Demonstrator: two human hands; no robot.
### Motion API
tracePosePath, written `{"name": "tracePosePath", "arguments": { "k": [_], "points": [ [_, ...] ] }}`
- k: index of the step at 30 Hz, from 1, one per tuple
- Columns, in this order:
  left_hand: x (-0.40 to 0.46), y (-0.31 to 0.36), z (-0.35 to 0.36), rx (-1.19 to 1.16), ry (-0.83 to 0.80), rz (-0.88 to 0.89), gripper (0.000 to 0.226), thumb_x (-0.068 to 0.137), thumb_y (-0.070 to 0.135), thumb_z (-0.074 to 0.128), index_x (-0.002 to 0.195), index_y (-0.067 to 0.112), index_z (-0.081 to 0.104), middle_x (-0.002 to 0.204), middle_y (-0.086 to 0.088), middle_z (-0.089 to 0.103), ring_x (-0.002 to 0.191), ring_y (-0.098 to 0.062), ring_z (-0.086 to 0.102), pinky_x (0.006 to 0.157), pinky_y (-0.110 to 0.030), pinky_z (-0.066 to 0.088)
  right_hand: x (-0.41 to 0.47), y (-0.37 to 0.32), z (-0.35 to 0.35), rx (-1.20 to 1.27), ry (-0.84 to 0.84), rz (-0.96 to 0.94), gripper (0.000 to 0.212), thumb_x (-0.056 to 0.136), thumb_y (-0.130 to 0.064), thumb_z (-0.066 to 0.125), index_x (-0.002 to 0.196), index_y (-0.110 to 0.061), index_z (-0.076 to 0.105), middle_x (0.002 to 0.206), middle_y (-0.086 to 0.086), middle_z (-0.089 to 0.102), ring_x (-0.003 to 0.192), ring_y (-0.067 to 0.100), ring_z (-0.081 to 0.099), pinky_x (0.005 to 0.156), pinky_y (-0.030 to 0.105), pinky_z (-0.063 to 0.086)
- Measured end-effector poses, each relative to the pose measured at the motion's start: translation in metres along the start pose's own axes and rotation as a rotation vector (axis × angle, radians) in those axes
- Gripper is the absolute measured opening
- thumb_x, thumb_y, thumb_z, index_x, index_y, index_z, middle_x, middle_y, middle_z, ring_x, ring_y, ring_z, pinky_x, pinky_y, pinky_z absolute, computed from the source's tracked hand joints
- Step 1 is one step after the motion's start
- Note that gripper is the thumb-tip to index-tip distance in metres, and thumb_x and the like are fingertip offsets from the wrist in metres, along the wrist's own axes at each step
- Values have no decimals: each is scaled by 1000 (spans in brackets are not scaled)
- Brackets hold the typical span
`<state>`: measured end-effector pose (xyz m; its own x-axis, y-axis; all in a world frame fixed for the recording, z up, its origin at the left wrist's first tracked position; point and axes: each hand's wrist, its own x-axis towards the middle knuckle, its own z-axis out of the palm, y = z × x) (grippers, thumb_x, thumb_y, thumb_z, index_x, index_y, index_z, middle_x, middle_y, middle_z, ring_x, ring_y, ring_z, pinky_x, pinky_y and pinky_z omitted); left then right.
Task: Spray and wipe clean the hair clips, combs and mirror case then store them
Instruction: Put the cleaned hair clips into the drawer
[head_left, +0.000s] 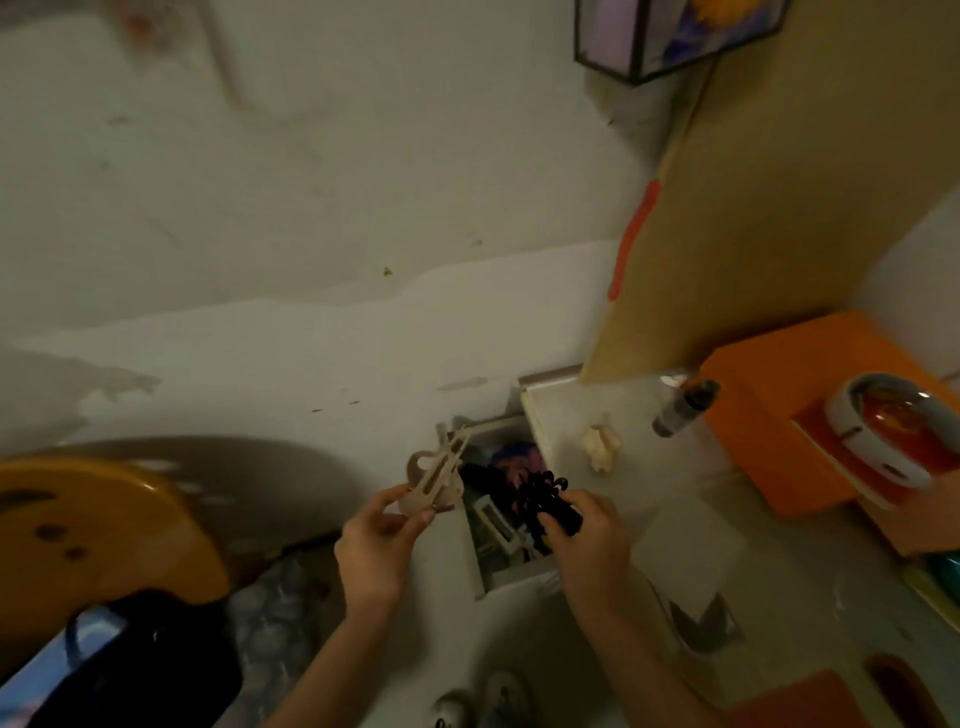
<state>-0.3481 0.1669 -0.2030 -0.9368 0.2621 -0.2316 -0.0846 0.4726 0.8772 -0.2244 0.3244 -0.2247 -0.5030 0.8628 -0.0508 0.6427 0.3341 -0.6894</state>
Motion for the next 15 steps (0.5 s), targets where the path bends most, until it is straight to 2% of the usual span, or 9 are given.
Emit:
{"name": "tracePosePath", "arguments": {
  "k": [2, 6, 9, 12, 15],
  "points": [
    [7, -13, 6, 3, 31, -52, 37, 74, 17, 81, 109, 17, 69, 79, -4, 70, 74, -13, 65, 74, -33, 55, 11, 8, 17, -4, -34, 14, 29, 78, -15, 77, 105, -5, 68, 102, 10, 62, 92, 24, 59, 73, 27, 46],
    [23, -40, 19, 9, 87, -120, 35, 73, 15, 81, 107, 16, 70, 76, 7, 67, 73, -2, 63, 73, -28, 53, 33, 24, 56, -9, -101, 20, 32, 80, -15, 76, 110, -7, 67, 103, 9, 63, 94, 23, 59, 76, 23, 42],
    [36, -57, 30, 20, 111, -154, 37, 74, 17, 80, 109, 16, 69, 78, 4, 68, 74, -3, 63, 75, -29, 53, 46, 37, 84, -8, -142, 45, 31, 81, -16, 74, 110, -9, 66, 105, 9, 63, 98, 24, 60, 78, 25, 46],
    [47, -69, 42, -11, 122, -180, 38, 74, 18, 80, 110, 19, 69, 82, 3, 71, 78, -7, 66, 78, -29, 54, 59, 47, 111, -24, -172, 66, 31, 83, -19, 72, 112, -12, 65, 111, 8, 64, 105, 23, 59, 89, 33, 51],
    [57, -79, 52, -46, 124, -192, 39, 74, 17, 78, 112, 19, 68, 88, 3, 72, 81, -6, 67, 79, -27, 53, 71, 56, 135, -33, -171, 72, 33, 82, -19, 72, 114, -13, 65, 115, 7, 62, 106, 21, 58, 88, 26, 47]
  ]
}}
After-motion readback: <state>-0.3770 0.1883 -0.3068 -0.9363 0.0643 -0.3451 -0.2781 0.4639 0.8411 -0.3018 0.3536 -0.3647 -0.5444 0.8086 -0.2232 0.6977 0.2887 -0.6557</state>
